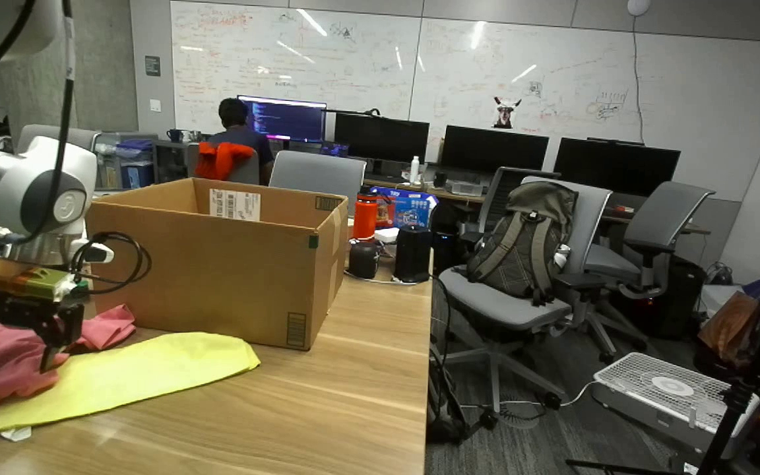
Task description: Put the three objects into the cardboard box
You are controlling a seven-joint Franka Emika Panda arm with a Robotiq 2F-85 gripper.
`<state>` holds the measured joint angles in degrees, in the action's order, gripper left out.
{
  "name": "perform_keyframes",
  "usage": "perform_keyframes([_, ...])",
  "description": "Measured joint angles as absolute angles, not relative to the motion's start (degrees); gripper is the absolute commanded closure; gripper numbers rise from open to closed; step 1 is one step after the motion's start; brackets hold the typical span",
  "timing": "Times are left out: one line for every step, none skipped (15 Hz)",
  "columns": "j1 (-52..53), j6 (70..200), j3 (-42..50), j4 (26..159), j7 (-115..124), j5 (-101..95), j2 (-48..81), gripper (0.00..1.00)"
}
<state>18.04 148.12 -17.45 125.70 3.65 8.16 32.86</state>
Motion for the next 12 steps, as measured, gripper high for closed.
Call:
perform_keyframes([18.06, 148.44, -17.35, 125.7, 3.65, 7.86, 33.28, 0.0])
perform_keyframes([18.1, 148.73, -17.27, 125.71, 3.65, 7.58, 33.61, 0.0])
perform_keyframes([18.13, 148.91, -17.21, 125.71, 3.64, 7.3, 33.91, 0.0])
perform_keyframes([18.16, 149.0, -17.16, 125.71, 3.65, 7.01, 34.15, 0.0])
perform_keyframes([18.22, 149.11, -17.12, 125.71, 3.65, 6.85, 34.36, 0.0])
perform_keyframes([18.27, 149.25, -17.09, 125.73, 3.65, 6.72, 34.52, 0.14])
perform_keyframes([18.35, 149.37, -17.05, 125.76, 3.65, 6.47, 34.62, 0.26])
perform_keyframes([18.44, 149.53, -17.01, 125.78, 3.65, 6.13, 34.68, 0.34])
perform_keyframes([18.54, 149.68, -16.97, 125.8, 3.65, 5.82, 34.7, 0.42])
perform_keyframes([18.65, 149.82, -16.94, 125.8, 3.65, 5.62, 34.7, 0.52])
perform_keyframes([18.76, 149.94, -16.9, 125.8, 3.66, 5.39, 34.7, 0.58])
perform_keyframes([18.85, 150.02, -16.83, 125.79, 3.68, 5.06, 34.68, 0.65])
